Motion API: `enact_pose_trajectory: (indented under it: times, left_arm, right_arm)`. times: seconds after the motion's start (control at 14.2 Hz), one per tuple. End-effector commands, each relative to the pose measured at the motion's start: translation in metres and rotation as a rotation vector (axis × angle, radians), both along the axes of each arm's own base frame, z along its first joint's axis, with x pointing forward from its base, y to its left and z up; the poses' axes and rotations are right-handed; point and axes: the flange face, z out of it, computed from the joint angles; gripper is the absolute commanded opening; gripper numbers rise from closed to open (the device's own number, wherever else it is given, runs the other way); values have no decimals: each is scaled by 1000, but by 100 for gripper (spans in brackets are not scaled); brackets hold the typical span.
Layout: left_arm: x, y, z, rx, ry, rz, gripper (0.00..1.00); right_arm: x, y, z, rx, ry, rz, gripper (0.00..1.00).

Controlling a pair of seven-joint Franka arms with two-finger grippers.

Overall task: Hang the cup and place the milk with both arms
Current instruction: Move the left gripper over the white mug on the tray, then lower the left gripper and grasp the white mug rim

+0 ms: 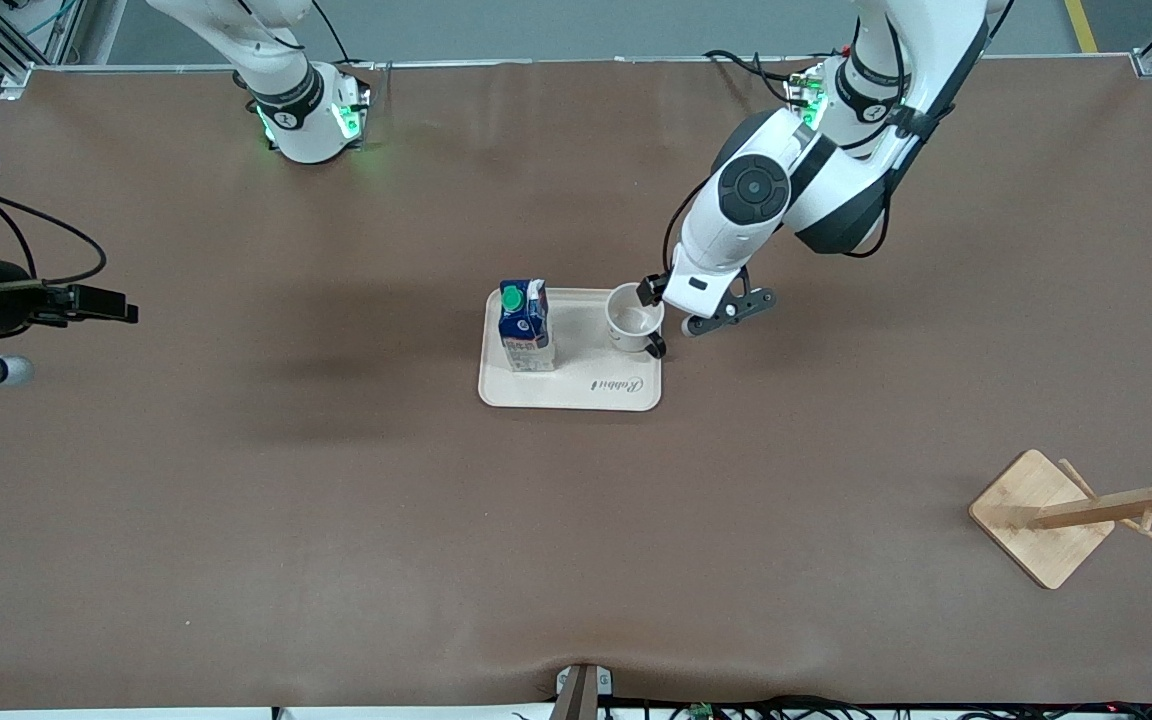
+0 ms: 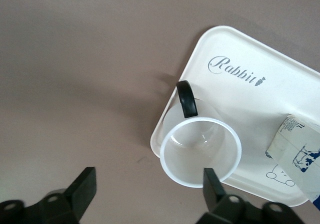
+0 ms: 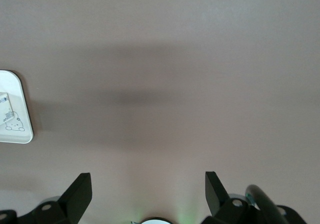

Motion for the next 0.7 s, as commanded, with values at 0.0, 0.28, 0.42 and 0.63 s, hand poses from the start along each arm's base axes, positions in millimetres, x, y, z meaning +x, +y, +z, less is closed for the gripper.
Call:
enact_pose_trajectory:
  times: [0.0,0.28,0.42,0.63]
  left_arm:
    - [-5,-7,-14,-16,-13,18,83]
    - [-11,-13,-51,2,0,21,73]
    - [-15,-21,-72,15,-13,47,72]
    - [-20,-25,-94,40,-14,72,67]
  right_arm:
    - [-2,1,-1,7,23,-8,100]
    - [-7,32,-9,-9,100,-61,100]
    - [-11,59,-7,-41,132,-109,100]
    - [-10,109,4,-24,111,-93,100]
